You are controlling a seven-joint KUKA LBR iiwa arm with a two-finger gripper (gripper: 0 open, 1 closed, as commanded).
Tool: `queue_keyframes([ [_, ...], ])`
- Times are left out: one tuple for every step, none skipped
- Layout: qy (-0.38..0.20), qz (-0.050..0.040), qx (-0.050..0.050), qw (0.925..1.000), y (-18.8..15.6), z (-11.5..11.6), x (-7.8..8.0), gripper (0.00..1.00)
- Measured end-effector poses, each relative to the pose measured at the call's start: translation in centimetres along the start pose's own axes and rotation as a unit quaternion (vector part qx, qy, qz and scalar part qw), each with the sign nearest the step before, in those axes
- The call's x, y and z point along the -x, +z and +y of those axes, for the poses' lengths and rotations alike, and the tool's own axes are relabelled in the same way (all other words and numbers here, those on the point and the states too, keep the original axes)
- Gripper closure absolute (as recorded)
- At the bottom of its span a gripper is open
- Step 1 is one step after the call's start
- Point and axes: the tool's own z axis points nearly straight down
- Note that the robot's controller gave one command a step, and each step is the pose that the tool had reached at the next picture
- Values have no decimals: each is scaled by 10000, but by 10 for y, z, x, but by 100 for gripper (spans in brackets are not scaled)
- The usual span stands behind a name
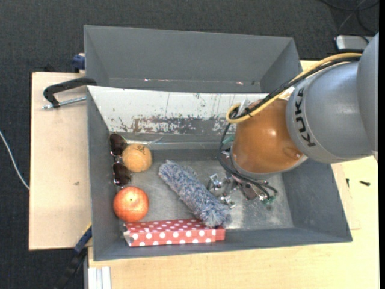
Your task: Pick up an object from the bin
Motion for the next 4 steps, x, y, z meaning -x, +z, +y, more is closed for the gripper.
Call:
queue_keyframes([
  [0, 0, 0, 10000, 0, 0, 0, 100],
  [0, -16, -9, 10000, -19, -69, 32, 100],
  [-112, 27, 11, 9999, -49, -16, -1, 0],
  [-112, 14, 6, 9999, -49, -16, 0, 0],
])
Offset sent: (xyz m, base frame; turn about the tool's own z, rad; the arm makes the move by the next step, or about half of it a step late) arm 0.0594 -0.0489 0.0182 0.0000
